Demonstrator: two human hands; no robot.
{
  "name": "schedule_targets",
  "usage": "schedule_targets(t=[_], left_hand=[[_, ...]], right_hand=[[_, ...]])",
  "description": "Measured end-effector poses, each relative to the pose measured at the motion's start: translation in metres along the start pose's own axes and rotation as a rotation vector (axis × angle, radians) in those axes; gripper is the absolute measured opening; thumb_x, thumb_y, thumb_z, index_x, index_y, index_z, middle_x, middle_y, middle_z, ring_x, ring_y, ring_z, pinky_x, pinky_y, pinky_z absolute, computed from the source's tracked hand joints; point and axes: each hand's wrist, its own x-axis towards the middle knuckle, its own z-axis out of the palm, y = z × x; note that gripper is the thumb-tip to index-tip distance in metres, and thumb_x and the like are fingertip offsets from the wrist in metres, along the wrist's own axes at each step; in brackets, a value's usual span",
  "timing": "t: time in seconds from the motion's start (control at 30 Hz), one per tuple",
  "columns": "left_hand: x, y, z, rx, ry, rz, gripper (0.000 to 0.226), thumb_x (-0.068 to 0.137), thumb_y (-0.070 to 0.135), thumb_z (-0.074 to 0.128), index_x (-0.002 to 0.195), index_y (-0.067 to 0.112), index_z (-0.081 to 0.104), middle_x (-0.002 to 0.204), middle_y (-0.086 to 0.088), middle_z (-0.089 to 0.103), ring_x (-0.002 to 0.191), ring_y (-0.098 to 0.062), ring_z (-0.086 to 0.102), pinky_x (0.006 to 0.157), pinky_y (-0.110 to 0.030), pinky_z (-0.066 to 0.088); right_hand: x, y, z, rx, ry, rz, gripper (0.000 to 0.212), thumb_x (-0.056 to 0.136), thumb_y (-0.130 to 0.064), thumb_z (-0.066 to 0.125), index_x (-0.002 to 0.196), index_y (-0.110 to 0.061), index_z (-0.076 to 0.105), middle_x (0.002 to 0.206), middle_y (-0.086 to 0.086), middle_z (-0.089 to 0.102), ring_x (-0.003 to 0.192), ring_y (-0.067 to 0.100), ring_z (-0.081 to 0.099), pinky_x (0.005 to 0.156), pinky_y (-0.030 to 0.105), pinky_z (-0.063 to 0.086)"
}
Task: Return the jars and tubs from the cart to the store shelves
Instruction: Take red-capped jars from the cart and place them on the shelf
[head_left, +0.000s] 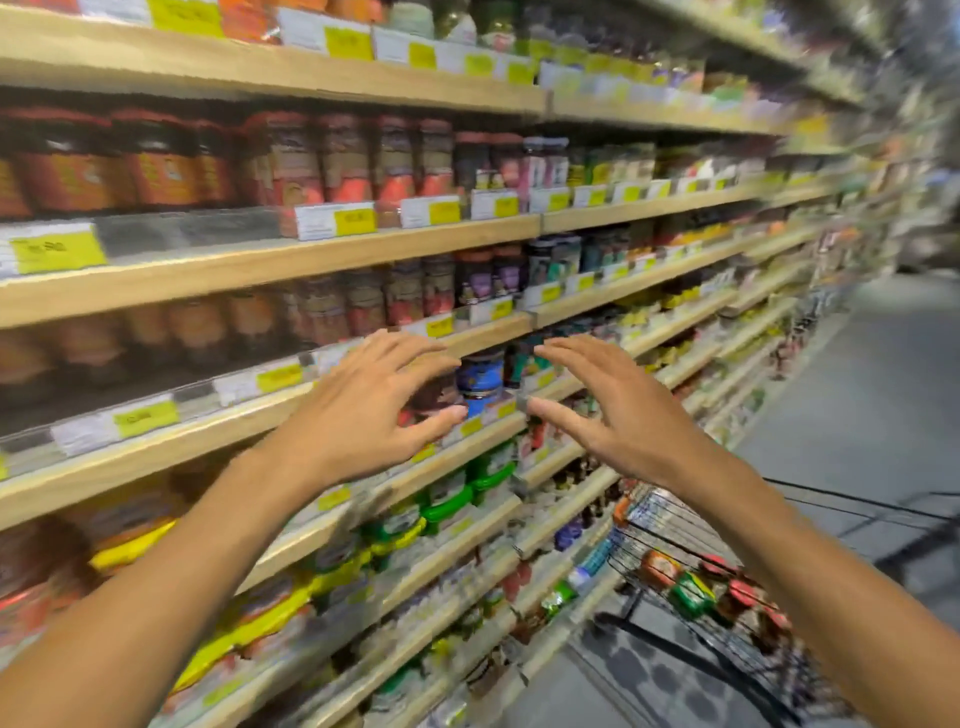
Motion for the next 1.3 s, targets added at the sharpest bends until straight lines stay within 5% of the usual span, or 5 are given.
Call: schedule_targets(t=[0.13,0.37,0.83,1.1,1.3], left_hand=[[0.057,0.057,0.04,-0.05,-0.049,0.056,0.071,0.092,0.073,0.026,0.14,0.027,0.052,0.146,0.005,0.049,0.136,-0.019,0.042,0.115,-0.041,0.034],[0.139,0.152,0.104,-0.117,-0.087,0.223,0.072,0.093,0.072,0.028,0.139,0.023,0.054,0.146,0.001,0.052,0.134,-0.021,0.045,0.115,-0.034,0.026],[0.257,0.238,0.225,-0.289,-0.224,0.39,0.073,0.091,0.079,0.023,0.148,0.035,0.038,0.158,0.009,0.033,0.145,-0.016,0.028,0.12,-0.044,0.025],[0.34,0.246,0.303,-0.391,-0.298,0.467,0.081,0.084,0.081,0.019,0.151,0.036,0.033,0.16,0.013,0.026,0.148,-0.012,0.022,0.12,-0.035,0.018],[0.4,0.245,0.367,-0.484,-0.342,0.497,0.07,0.092,0.074,0.035,0.149,0.033,0.037,0.158,0.01,0.031,0.146,-0.014,0.027,0.121,-0.04,0.025]], right_hand=[[-0.042,0.072,-0.022,-0.018,-0.049,0.124,0.068,0.096,-0.07,0.039,0.154,-0.037,0.031,0.161,-0.014,0.026,0.149,0.006,0.017,0.123,0.032,0.018],[-0.116,0.174,-0.056,-0.076,-0.075,0.316,0.073,0.092,-0.076,0.034,0.154,-0.037,0.033,0.162,-0.012,0.028,0.151,0.011,0.018,0.124,0.041,0.02],[-0.186,0.297,-0.061,-0.156,-0.073,0.574,0.074,0.092,-0.073,0.039,0.154,-0.032,0.034,0.159,-0.008,0.034,0.148,0.01,0.023,0.12,0.036,0.023],[-0.163,0.372,-0.046,-0.2,-0.122,0.709,0.073,0.093,-0.07,0.044,0.154,-0.032,0.032,0.16,-0.009,0.031,0.147,0.01,0.022,0.118,0.031,0.02],[-0.142,0.435,-0.022,-0.212,-0.159,0.801,0.077,0.092,-0.074,0.042,0.154,-0.03,0.034,0.158,-0.007,0.035,0.146,0.012,0.027,0.12,0.036,0.026]])
